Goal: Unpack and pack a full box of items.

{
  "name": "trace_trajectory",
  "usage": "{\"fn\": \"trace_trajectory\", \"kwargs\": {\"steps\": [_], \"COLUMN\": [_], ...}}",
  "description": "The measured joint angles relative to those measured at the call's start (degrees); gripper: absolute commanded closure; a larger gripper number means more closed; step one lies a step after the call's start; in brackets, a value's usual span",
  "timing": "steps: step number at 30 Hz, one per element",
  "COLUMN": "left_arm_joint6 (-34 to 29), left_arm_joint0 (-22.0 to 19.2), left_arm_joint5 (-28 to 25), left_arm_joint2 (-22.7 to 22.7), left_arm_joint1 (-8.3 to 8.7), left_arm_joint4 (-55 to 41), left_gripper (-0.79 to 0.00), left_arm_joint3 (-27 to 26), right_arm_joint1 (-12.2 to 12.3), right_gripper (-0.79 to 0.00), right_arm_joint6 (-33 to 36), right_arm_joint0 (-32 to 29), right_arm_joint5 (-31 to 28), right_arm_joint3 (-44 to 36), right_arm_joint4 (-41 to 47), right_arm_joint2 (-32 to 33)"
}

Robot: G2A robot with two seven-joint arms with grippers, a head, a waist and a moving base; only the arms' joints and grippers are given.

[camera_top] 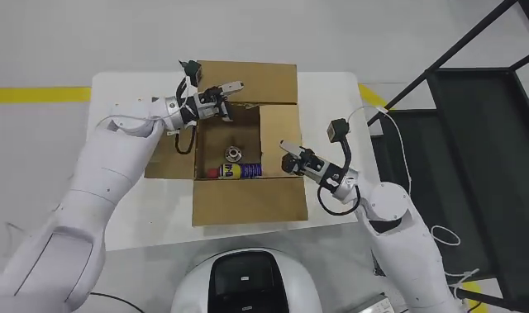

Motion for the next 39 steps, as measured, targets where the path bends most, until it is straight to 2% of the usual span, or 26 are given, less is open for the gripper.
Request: {"fn": "trace_trajectory", "kwargs": {"steps": [9,14,18,22,27,31,35,39], "left_arm_joint6": [0.2,3.4,6.6,10.7,13.9,14.2,10.7,6.8], "left_arm_joint0": [0.2,1.1,0.7,-0.8,-2.3,-2.4,-2.7,-3.5], "left_arm_joint5": [0.3,3.5,5.1,5.3,3.4,1.1,-0.2,-3.1], "left_arm_joint2": [0.0,2.3,6.6,10.9,13.5,13.7,12.5,10.5], "left_arm_joint1": [0.02,-0.65,-2.55,-5.24,-8.22,-10.33,-12.30,-13.50], "left_arm_joint4": [0.1,5.0,9.9,14.0,14.9,11.9,5.0,-1.3], "left_gripper": [-0.785,-0.785,-0.785,-0.785,-0.785,-0.785,-0.785,-0.785], "left_arm_joint3": [-0.3,-4.2,-4.8,-1.5,4.3,8.2,12.0,13.6], "right_arm_joint1": [0.0,-0.1,0.0,0.1,0.1,0.1,0.0,0.1], "right_gripper": [-0.785,-0.785,-0.785,-0.785,-0.785,-0.785,-0.785,-0.785], "right_arm_joint6": [-0.4,0.3,-0.1,-0.2,-0.2,0.5,1.4,3.0], "right_arm_joint0": [0.2,2.0,2.4,2.2,1.7,1.9,2.8,3.4], "right_arm_joint5": [0.0,0.6,1.3,2.1,2.1,2.6,3.0,3.6], "right_arm_joint3": [0.0,1.1,1.6,1.5,1.3,1.5,2.1,1.0], "right_arm_joint4": [-0.3,-0.2,-0.5,-1.1,-0.8,-0.8,-0.4,-1.1], "right_arm_joint2": [-0.5,-2.4,-3.2,-3.8,-4.8,-6.4,-8.2,-10.0]}}
